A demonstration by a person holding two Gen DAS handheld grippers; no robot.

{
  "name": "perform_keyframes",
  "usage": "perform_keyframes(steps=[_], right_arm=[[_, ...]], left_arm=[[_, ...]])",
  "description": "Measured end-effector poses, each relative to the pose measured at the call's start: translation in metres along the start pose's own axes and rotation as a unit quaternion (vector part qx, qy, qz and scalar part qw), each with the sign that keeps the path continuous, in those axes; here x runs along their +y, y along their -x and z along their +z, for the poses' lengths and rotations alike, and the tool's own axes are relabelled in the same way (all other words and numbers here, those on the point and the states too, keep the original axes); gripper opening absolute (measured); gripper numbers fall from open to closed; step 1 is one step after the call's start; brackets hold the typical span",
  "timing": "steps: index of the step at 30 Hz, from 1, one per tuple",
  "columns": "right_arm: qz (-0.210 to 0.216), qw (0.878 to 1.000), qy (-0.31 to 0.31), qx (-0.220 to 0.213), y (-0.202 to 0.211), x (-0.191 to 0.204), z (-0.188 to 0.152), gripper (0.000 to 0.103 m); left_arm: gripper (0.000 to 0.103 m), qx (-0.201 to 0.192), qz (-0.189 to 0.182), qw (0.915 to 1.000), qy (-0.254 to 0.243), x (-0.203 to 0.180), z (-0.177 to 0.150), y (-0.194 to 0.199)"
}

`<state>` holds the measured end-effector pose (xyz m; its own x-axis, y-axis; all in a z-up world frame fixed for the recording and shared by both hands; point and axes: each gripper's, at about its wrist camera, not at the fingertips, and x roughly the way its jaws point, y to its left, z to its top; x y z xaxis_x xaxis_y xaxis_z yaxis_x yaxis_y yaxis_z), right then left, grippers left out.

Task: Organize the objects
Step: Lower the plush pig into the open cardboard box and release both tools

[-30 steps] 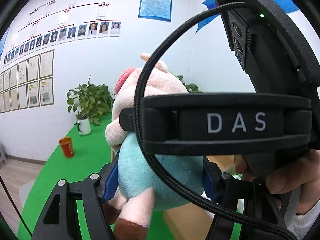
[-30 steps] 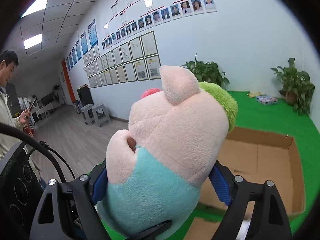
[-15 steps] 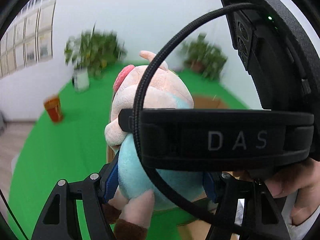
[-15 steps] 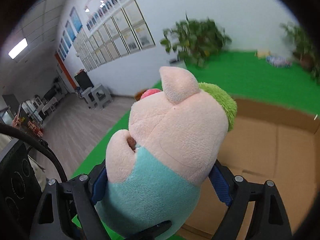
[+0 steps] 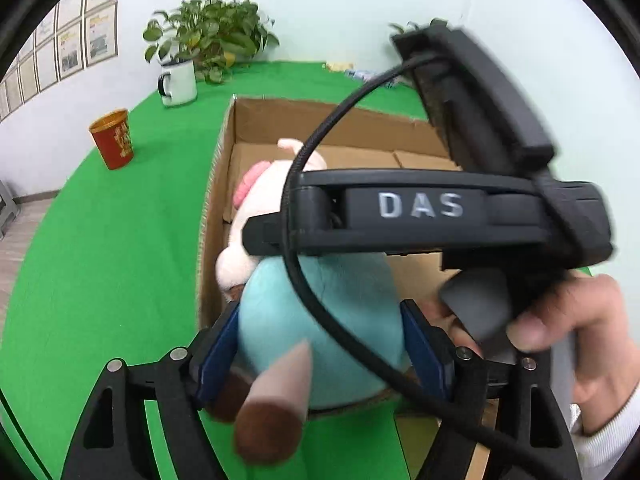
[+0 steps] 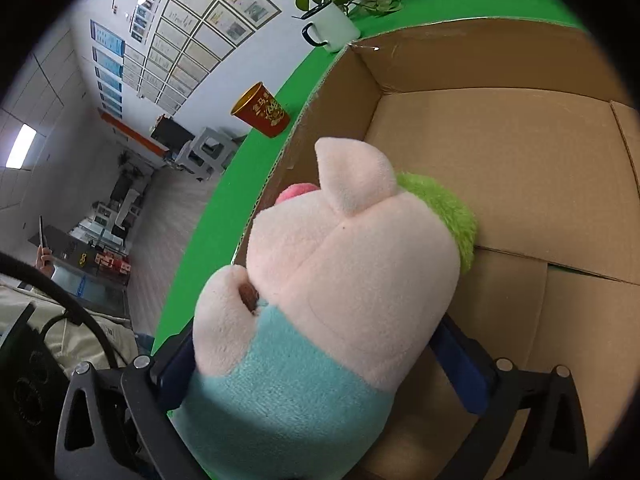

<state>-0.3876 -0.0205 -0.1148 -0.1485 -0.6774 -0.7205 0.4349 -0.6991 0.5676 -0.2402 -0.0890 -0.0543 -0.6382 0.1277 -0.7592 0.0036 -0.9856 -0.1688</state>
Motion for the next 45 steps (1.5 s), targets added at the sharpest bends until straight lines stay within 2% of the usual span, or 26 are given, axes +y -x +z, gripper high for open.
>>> perform_keyframes(steps=[2,5,7,9,11,12,14,17,18,19,22,23,24,26,29,31,32,33,35,36,38,39,41,42,44,45], right_arm=[[0.002,1.0,-0.015,-0.01,0.002,-0.008,0.007,0.103],[0.008,0.999,-0.029,-0.029,0.014,-0.012,0.006,0.103],[0.027,0.998,-0.028,-0.041,0.025,-0.013,0.006,0.103],[0.035,0.998,-0.036,-0.045,0.03,-0.013,0.01,0.103],[0.011,0.998,-0.046,-0.031,0.025,-0.014,0.013,0.103],[-0.009,0.998,-0.054,-0.01,0.017,-0.016,0.012,0.103],[0.006,0.998,-0.065,0.006,0.011,-0.021,0.007,0.103],[0.016,0.998,-0.062,0.006,0.007,-0.019,0.003,0.099],[0.019,0.999,-0.045,0.001,0.008,-0.014,0.003,0.091],[0.015,0.999,-0.036,-0.003,0.008,-0.011,0.003,0.089],[0.005,0.999,-0.022,-0.024,0.006,-0.006,0.001,0.09],[0.006,0.999,-0.024,-0.032,0.007,-0.007,0.0,0.092],[0.009,0.999,-0.031,-0.041,0.009,-0.009,-0.001,0.093],[-0.001,0.998,-0.031,-0.06,0.022,-0.009,-0.003,0.094],[-0.028,0.992,-0.002,-0.122,0.078,-0.007,-0.015,0.1],[-0.069,0.984,0.008,-0.165,0.131,-0.016,-0.034,0.101],[-0.1,0.979,0.007,-0.18,0.154,-0.023,-0.043,0.101],[-0.154,0.968,0.005,-0.2,0.185,-0.038,-0.057,0.101],[-0.225,0.949,-0.007,-0.219,0.22,-0.067,-0.077,0.101],[-0.267,0.939,-0.026,-0.217,0.237,-0.093,-0.089,0.101],[-0.293,0.936,-0.066,-0.184,0.241,-0.133,-0.099,0.101],[-0.303,0.937,-0.082,-0.153,0.234,-0.158,-0.102,0.1],[-0.317,0.937,-0.098,-0.107,0.218,-0.186,-0.108,0.08],[-0.31,0.94,-0.109,-0.094,0.211,-0.197,-0.111,0.063],[-0.271,0.948,-0.121,-0.114,0.212,-0.202,-0.113,0.049],[-0.26,0.951,-0.114,-0.121,0.209,-0.198,-0.111,0.033]], left_arm=[[0.078,-0.01,0.001,0.9999,0.004,0.009,0.004,0.013],[0.078,-0.02,-0.003,0.9996,0.02,0.01,-0.007,0.031],[0.077,-0.033,-0.009,0.9992,0.021,0.016,-0.011,0.033],[0.069,-0.036,-0.011,0.9991,0.021,0.019,-0.014,0.035],[0.067,-0.035,-0.011,0.9989,0.027,0.017,-0.018,0.036],[0.061,-0.038,-0.01,0.9989,0.026,0.011,-0.024,0.04],[0.058,-0.023,-0.02,0.9991,0.03,0.004,-0.032,0.044],[0.057,-0.029,-0.026,0.9984,0.041,0.007,-0.037,0.05],[0.057,-0.033,-0.021,0.9984,0.041,0.007,-0.039,0.055],[0.057,-0.036,-0.01,0.9985,0.039,0.006,-0.041,0.06],[0.061,-0.066,0.043,0.9966,0.025,0.004,-0.046,0.079],[0.067,-0.075,0.063,0.9948,0.029,0.006,-0.048,0.084],[0.07,-0.082,0.07,0.9936,0.035,0.009,-0.05,0.087],[0.07,-0.077,0.064,0.9937,0.05,0.014,-0.054,0.088],[0.068,-0.069,0.028,0.9936,0.086,0.031,-0.054,0.08],[0.056,-0.072,0.011,0.9921,0.102,0.038,-0.052,0.08],[0.045,-0.071,0.007,0.992,0.104,0.042,-0.05,0.079],[0.034,-0.068,0.008,0.9921,0.105,0.043,-0.049,0.079],[0.025,-0.057,0.007,0.9923,0.11,0.047,-0.048,0.073],[0.021,-0.053,0.004,0.9919,0.116,0.049,-0.048,0.071],[0.013,-0.053,0.01,0.9919,0.115,0.05,-0.045,0.066],[0.009,-0.054,0.019,0.9921,0.111,0.053,-0.04,0.057],[0.008,-0.056,0.03,0.9927,0.102,0.056,-0.033,0.044],[0.008,-0.056,0.032,0.993,0.1,0.056,-0.032,0.043],[0.007,-0.054,0.03,0.9938,0.093,0.057,-0.028,0.039],[0.007,-0.05,0.03,0.9944,0.088,0.059,-0.026,0.036]])
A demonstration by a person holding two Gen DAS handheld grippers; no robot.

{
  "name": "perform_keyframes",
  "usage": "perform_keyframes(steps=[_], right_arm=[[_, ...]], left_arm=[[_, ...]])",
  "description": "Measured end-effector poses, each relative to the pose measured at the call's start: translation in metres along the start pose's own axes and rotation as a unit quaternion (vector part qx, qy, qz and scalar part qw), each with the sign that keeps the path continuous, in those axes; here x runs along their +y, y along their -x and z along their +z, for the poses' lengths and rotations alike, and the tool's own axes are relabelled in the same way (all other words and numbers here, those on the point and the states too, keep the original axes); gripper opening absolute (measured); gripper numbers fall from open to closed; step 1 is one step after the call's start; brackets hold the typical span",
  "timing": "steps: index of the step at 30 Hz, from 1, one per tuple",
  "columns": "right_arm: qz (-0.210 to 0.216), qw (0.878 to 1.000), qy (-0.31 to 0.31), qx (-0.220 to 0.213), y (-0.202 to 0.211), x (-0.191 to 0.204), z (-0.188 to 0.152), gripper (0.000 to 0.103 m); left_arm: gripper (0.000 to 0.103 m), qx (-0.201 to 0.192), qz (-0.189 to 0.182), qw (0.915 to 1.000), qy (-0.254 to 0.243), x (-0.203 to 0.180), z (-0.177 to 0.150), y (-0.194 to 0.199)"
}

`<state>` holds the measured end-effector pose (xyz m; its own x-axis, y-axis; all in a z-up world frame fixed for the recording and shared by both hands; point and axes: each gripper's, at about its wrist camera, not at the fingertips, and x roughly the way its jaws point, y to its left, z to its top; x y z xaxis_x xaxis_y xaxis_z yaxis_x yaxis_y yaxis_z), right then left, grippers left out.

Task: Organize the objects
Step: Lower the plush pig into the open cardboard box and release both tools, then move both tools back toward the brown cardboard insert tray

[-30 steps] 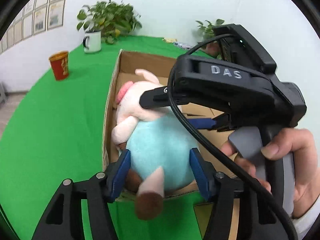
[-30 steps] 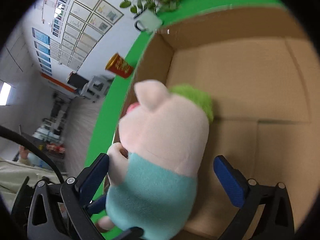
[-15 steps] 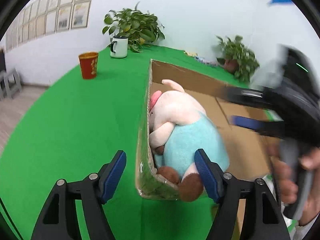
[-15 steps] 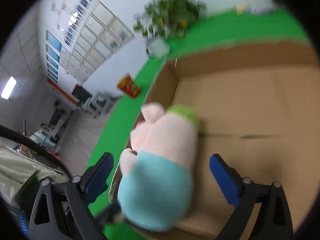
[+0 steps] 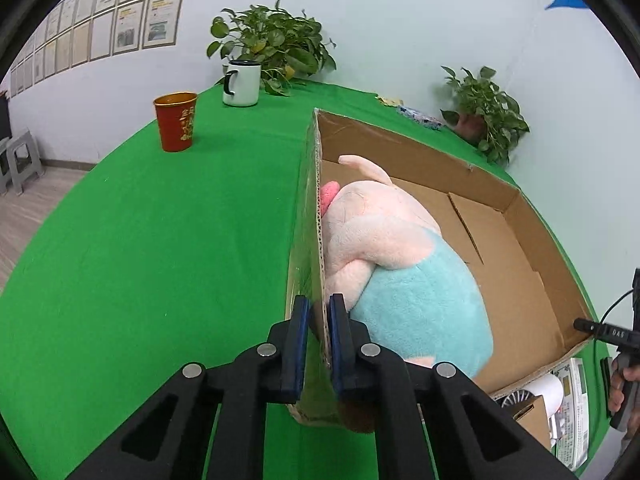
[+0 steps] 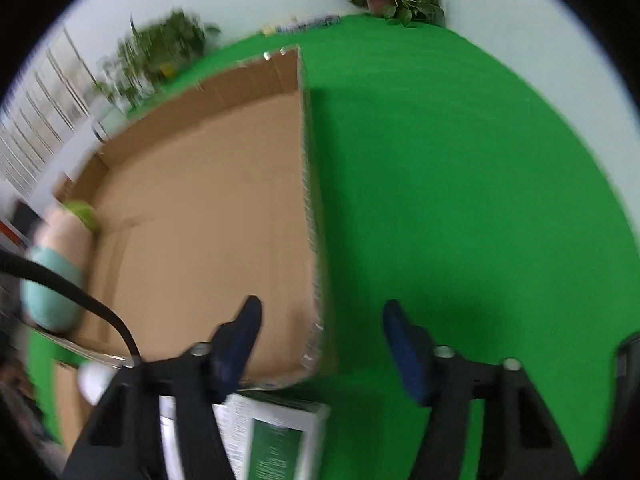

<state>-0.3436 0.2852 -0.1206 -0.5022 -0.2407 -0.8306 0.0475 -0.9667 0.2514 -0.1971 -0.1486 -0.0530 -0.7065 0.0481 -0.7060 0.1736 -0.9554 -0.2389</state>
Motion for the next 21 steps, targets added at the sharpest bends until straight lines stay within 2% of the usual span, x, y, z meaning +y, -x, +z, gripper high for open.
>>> perform_keyframes(steps=[1,3,6,10,11,12,13,14,15,16,17,18,19,21], right_arm=[[-0.018,1.0,0.012,-0.007,0.001,0.006,-0.001,0.027],[-0.055,0.998,0.036,-0.023,0.003,0.016,-0.004,0.022],[-0.062,0.997,0.012,-0.037,0.005,0.009,-0.002,0.008],[-0.084,0.995,0.019,-0.057,0.02,0.027,-0.009,0.011],[-0.085,0.994,0.021,-0.069,0.031,0.031,-0.014,0.016],[-0.077,0.992,0.025,-0.094,0.057,0.03,-0.031,0.036],[-0.072,0.99,0.026,-0.115,0.071,0.037,-0.041,0.07],[-0.071,0.987,0.027,-0.142,0.088,0.045,-0.053,0.085],[-0.075,0.981,0.034,-0.175,0.104,0.055,-0.066,0.099],[-0.079,0.976,0.046,-0.2,0.118,0.066,-0.079,0.103],[-0.081,0.972,0.057,-0.215,0.127,0.075,-0.092,0.103],[-0.083,0.97,0.061,-0.221,0.133,0.085,-0.104,0.103],[-0.083,0.97,0.059,-0.222,0.138,0.085,-0.112,0.103],[-0.091,0.969,0.054,-0.225,0.143,0.094,-0.125,0.103]], left_arm=[[0.007,0.004,0.002,1.0,-0.006,-0.001,0.002,-0.001],[0.006,0.011,0.008,0.9997,-0.021,-0.004,0.005,-0.005],[0.006,0.021,0.013,0.9991,-0.033,-0.007,0.009,-0.009],[0.008,0.02,0.033,0.9978,-0.054,-0.014,0.011,-0.005],[0.009,0.005,0.046,0.9971,-0.061,-0.016,0.009,0.006],[0.016,-0.011,0.061,0.9957,-0.068,-0.019,0.007,0.018],[0.022,-0.03,0.079,0.9935,-0.077,-0.025,0.003,0.034],[0.045,-0.052,0.081,0.9918,-0.084,-0.031,-0.002,0.051],[0.075,-0.081,0.071,0.9903,-0.087,-0.038,-0.01,0.072],[0.092,-0.118,0.054,0.9876,-0.088,-0.047,-0.021,0.096],[0.103,-0.153,0.041,0.9836,-0.086,-0.055,-0.032,0.117],[0.103,-0.177,0.031,0.9799,-0.086,-0.063,-0.043,0.133],[0.103,-0.185,0.015,0.9777,-0.099,-0.074,-0.053,0.146],[0.103,-0.177,-0.006,0.9759,-0.127,-0.093,-0.067,0.157]])
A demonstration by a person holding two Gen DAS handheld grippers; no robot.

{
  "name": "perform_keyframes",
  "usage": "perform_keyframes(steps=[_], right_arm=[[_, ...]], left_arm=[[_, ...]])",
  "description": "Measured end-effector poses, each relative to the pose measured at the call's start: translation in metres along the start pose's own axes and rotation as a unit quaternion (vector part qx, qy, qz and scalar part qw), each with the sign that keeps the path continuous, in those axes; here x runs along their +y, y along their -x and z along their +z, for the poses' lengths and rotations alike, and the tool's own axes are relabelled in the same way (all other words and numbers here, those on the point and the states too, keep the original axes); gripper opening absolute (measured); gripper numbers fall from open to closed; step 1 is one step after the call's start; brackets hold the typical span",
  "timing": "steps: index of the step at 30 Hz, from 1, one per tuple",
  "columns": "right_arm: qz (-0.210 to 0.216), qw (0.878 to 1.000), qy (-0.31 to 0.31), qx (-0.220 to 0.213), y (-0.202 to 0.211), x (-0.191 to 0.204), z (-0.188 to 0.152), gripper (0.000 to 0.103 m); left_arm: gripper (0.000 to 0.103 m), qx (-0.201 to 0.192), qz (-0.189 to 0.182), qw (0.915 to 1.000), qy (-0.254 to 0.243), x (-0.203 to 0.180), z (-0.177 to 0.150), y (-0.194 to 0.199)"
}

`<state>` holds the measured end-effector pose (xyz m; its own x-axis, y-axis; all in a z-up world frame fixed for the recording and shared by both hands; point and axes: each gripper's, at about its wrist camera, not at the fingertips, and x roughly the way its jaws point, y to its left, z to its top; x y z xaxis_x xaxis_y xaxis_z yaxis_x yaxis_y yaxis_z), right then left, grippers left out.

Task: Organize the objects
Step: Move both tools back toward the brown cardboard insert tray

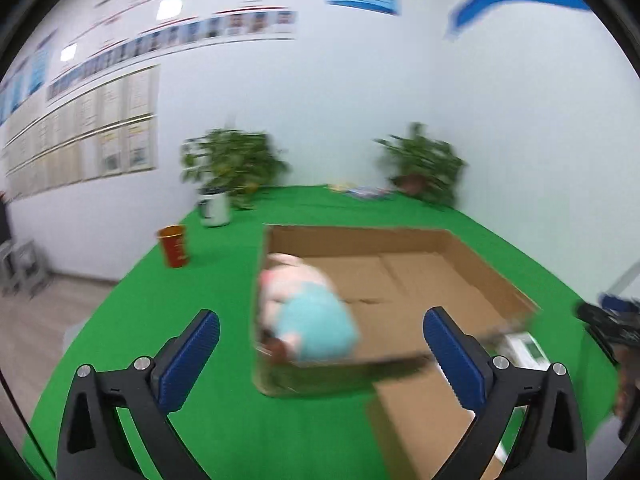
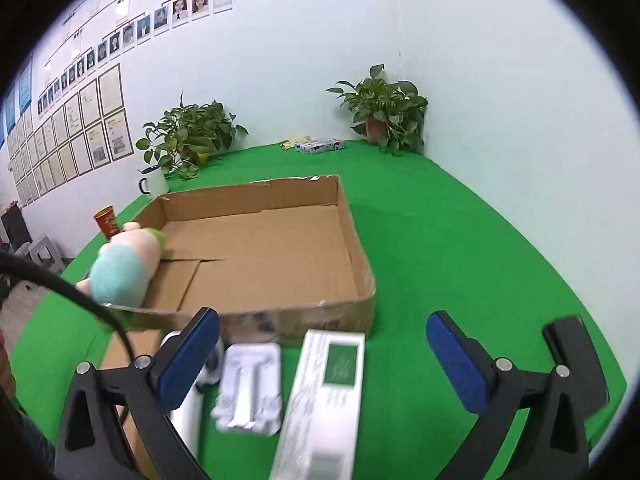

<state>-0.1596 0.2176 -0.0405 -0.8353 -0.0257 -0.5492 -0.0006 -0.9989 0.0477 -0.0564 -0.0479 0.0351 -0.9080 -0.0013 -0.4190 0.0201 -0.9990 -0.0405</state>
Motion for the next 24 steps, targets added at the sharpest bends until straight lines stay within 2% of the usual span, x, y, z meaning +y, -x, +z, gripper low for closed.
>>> perform_keyframes(steps=[4,9,17,24], right_arm=[[-0.005,1.0,0.004,0.001,0.011,0.016,-0.011,0.103],[-0.001,1.0,0.021,0.005,0.027,0.028,-0.028,0.103],[0.01,0.999,0.033,0.028,0.032,0.046,-0.048,0.103],[0.018,0.998,0.045,0.044,0.024,0.059,-0.056,0.103]], left_arm=[[0.103,0.006,-0.03,0.9995,-0.001,-0.028,-0.01,0.012],[0.103,0.028,-0.049,0.9983,0.013,-0.048,-0.021,0.012],[0.103,0.064,-0.055,0.9958,0.035,-0.047,-0.034,0.003],[0.103,0.081,-0.053,0.9952,0.019,-0.052,-0.043,-0.004]])
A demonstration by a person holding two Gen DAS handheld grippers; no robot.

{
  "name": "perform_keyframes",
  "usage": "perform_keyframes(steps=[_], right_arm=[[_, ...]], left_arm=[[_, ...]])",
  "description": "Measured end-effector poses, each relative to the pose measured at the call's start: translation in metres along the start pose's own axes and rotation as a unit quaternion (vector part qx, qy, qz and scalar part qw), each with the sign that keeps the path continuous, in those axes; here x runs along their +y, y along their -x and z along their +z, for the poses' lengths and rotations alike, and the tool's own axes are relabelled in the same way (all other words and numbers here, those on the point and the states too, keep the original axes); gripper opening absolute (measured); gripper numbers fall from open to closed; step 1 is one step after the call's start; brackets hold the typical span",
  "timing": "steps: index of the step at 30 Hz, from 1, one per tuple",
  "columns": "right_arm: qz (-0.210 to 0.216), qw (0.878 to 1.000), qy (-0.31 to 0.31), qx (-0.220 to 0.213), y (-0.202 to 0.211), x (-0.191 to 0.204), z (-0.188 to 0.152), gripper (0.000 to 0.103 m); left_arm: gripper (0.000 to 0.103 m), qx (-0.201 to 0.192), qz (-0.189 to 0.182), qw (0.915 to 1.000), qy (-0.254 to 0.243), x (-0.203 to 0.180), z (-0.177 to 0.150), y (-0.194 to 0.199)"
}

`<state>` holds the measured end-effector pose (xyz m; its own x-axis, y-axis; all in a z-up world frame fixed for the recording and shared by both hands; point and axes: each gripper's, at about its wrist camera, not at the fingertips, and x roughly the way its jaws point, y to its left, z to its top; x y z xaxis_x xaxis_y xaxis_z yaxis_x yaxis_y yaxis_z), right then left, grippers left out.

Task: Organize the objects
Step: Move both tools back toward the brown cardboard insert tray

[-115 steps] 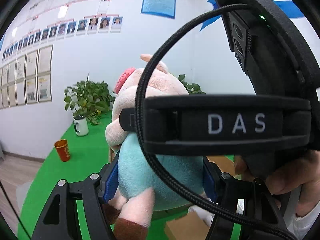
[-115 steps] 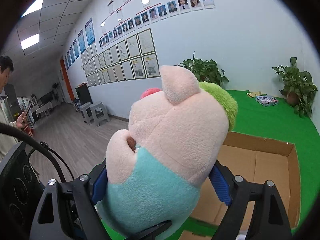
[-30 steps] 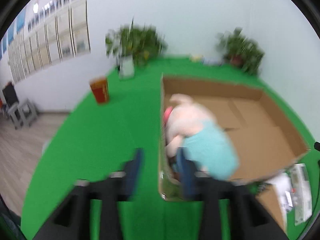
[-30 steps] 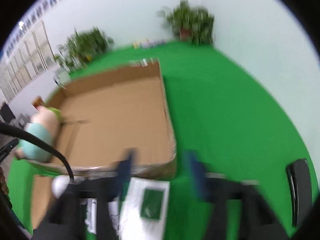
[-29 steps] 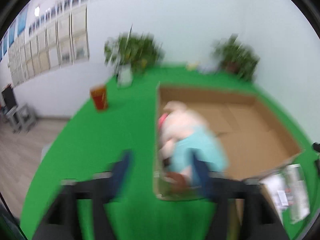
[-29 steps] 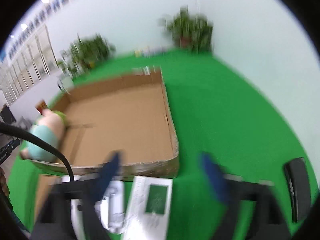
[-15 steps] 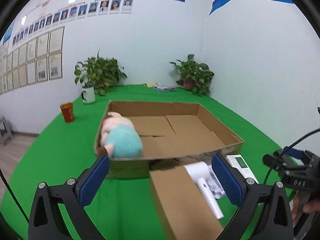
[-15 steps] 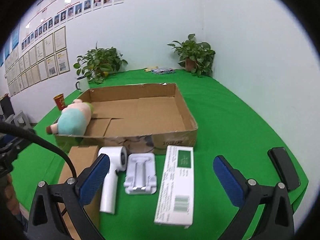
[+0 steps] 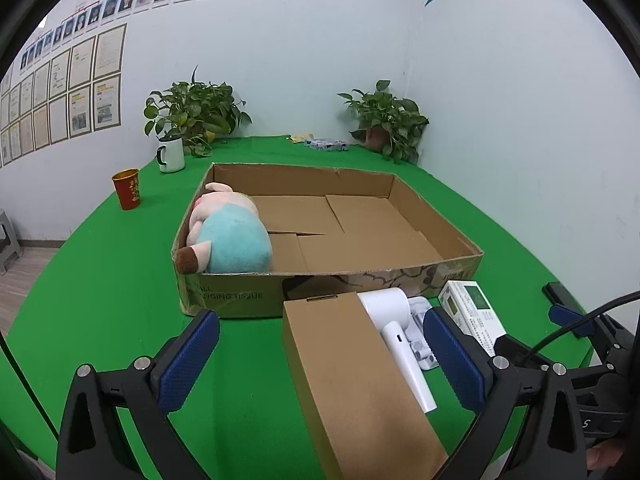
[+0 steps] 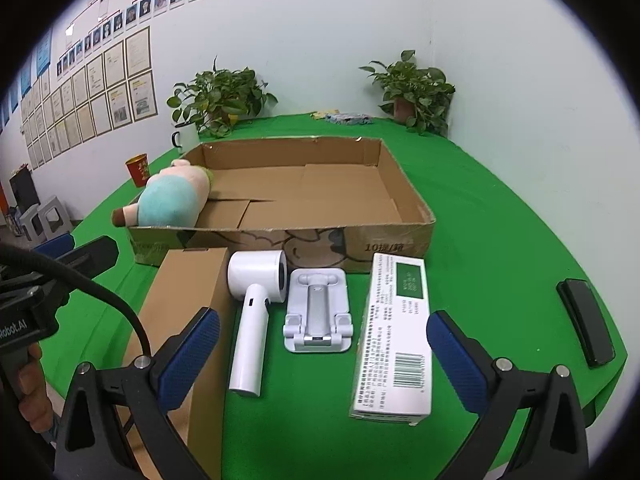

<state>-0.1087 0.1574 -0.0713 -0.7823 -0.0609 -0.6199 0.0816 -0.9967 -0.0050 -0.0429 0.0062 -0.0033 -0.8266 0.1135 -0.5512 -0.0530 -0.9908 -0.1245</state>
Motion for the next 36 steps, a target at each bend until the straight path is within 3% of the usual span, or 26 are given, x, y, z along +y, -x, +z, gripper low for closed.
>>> perform_keyframes(steps=[12,28,32,36], right_arm=[[-0.001,1.0,0.004,0.013,-0.011,0.003,-0.001,0.103],[0.007,1.0,0.012,0.02,-0.011,0.01,-0.005,0.103],[0.018,0.999,0.02,0.022,-0.01,0.015,-0.006,0.103],[0.083,0.995,0.02,0.046,-0.008,0.019,-0.015,0.103]], left_arm=[[0.103,0.003,0.022,0.9997,-0.014,0.003,-0.004,-0.009],[0.102,0.035,-0.007,0.9994,-0.001,0.018,-0.011,-0.023],[0.102,0.037,-0.016,0.9992,0.007,0.019,-0.014,-0.022],[0.102,0.053,-0.038,0.9975,0.025,0.027,-0.016,-0.025]])
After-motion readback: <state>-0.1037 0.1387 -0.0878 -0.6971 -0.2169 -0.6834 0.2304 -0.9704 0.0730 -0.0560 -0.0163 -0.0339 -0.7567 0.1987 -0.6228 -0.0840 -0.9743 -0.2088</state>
